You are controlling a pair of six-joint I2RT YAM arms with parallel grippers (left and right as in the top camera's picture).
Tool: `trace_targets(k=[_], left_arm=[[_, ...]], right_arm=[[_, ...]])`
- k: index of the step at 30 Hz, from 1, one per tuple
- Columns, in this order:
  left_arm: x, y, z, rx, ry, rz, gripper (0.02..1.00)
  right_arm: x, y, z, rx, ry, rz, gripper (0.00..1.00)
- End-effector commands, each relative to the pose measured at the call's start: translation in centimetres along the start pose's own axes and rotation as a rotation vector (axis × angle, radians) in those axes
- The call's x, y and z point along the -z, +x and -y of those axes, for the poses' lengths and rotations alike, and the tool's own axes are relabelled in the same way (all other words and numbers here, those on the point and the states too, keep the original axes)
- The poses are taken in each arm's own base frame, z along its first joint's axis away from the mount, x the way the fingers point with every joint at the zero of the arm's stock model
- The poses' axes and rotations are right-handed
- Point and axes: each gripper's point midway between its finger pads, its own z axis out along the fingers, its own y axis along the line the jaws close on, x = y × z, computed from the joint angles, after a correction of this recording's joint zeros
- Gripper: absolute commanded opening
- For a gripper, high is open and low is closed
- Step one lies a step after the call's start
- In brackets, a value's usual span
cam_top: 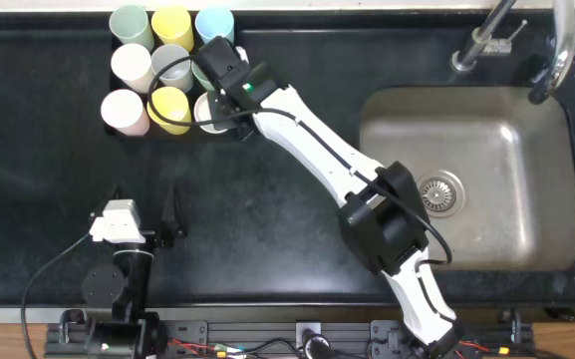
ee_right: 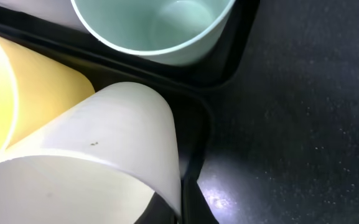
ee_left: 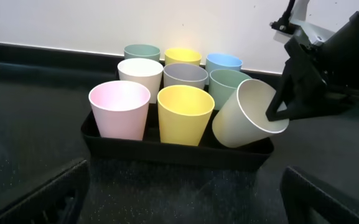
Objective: Store Cups
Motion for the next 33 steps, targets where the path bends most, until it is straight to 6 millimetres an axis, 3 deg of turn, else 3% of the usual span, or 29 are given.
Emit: trace_targets(k=[1,12,14,17,19,24,28,33], left_arm=[[0.0,0.0,0.4,-0.018,0.022,0.002,1.0],[0.0,0.0,0.4,-0.018,0.022,0.002,1.0],[0.0,0.0,0.4,-0.018,0.022,0.002,1.0],[0.0,0.0,0.4,-0.018,0.022,0.001,1.0],[0.0,0.0,0.4,-0.018,0.022,0.001,1.0],[0.0,0.0,0.4,-0.018,0.022,0.002,0.998],[0.0,0.0,0.4,-0.018,0.022,0.001,1.0],[0.0,0.0,0.4,-0.018,0.022,0.001,1.0]], right_arm=[[0.6,-0.5,-0.7,-0.004,-0.019,0.017,0.112],[0.6,-0.8,0.0,-0.017,-0.013,0.019,0.154],[0.6,-0.9,0.0,-0.017,-0.015,0.02,0.244],[1.1,-1.1,-0.2,0.039,-0.029,0.029,0.487],[1.9,-1.7,-0.3,0.068,-0.037,0.051,0.54],[6.8,-4.5,0.1,0.099,-0.069,0.163,0.577],[13.4,-6.5,0.9,0.155,-0.086,0.282,0.627],[20.8,-7.0,4.4,0.182,-0.095,0.372,0.632]])
